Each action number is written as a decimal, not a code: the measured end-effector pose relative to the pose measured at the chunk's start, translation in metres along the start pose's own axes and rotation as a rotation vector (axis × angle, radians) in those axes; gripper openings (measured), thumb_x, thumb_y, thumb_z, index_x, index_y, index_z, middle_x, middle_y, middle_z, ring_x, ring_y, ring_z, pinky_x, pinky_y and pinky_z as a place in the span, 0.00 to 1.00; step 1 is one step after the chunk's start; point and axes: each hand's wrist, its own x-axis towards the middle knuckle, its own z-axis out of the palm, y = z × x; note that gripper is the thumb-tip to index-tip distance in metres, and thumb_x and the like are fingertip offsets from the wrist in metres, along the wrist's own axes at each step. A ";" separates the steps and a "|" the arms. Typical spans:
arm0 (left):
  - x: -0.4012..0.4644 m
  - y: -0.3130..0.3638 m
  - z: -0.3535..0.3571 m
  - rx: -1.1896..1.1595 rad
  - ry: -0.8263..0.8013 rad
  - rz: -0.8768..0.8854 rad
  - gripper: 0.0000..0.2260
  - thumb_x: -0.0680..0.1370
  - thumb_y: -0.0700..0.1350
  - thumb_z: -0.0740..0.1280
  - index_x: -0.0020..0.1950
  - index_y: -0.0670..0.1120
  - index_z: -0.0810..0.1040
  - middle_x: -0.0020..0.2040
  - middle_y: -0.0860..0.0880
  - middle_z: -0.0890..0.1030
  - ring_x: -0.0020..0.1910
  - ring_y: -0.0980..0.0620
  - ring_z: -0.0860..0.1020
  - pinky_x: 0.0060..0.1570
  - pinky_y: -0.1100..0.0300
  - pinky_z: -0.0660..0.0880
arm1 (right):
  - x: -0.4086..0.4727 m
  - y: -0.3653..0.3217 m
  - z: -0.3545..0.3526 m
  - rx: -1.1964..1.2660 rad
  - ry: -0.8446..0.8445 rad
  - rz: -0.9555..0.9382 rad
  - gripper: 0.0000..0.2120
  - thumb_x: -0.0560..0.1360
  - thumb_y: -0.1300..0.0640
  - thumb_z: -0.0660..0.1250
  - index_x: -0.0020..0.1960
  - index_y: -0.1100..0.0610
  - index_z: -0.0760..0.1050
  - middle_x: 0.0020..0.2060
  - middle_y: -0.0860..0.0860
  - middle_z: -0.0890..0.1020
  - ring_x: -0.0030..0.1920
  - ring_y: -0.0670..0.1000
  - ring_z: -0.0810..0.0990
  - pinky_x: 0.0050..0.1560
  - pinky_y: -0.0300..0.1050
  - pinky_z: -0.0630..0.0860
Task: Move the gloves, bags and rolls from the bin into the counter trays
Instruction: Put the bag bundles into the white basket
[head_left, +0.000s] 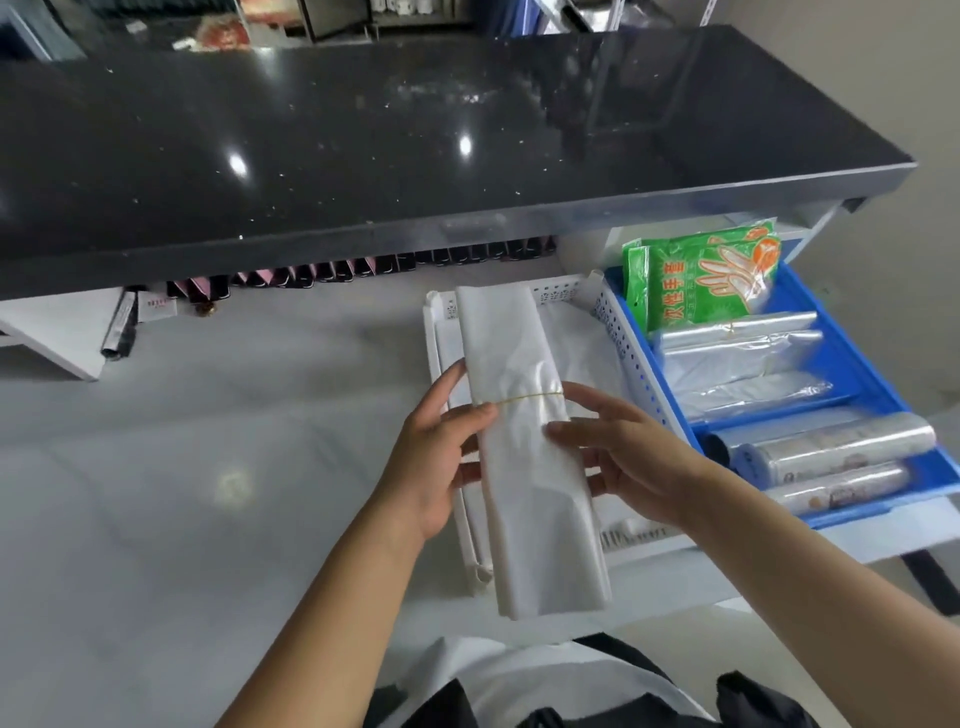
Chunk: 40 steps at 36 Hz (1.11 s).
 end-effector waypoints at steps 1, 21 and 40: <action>0.000 -0.002 0.003 0.044 0.034 0.015 0.24 0.75 0.44 0.71 0.66 0.65 0.74 0.52 0.49 0.86 0.48 0.51 0.85 0.37 0.59 0.79 | 0.001 0.001 -0.005 -0.009 0.000 0.027 0.27 0.72 0.61 0.72 0.69 0.48 0.73 0.56 0.60 0.84 0.48 0.57 0.84 0.43 0.55 0.81; -0.008 -0.035 -0.014 0.193 0.305 -0.178 0.16 0.81 0.44 0.63 0.66 0.60 0.78 0.52 0.54 0.86 0.47 0.50 0.84 0.37 0.53 0.81 | 0.073 0.007 -0.003 -0.578 0.166 -0.019 0.34 0.72 0.62 0.75 0.74 0.53 0.67 0.44 0.52 0.81 0.37 0.54 0.84 0.33 0.49 0.82; -0.013 -0.049 -0.004 0.391 0.375 -0.101 0.34 0.72 0.36 0.74 0.72 0.61 0.69 0.60 0.55 0.80 0.58 0.56 0.80 0.51 0.56 0.80 | 0.080 -0.002 0.004 -1.564 -0.087 -0.268 0.58 0.62 0.36 0.77 0.80 0.49 0.46 0.80 0.50 0.38 0.78 0.61 0.38 0.72 0.71 0.48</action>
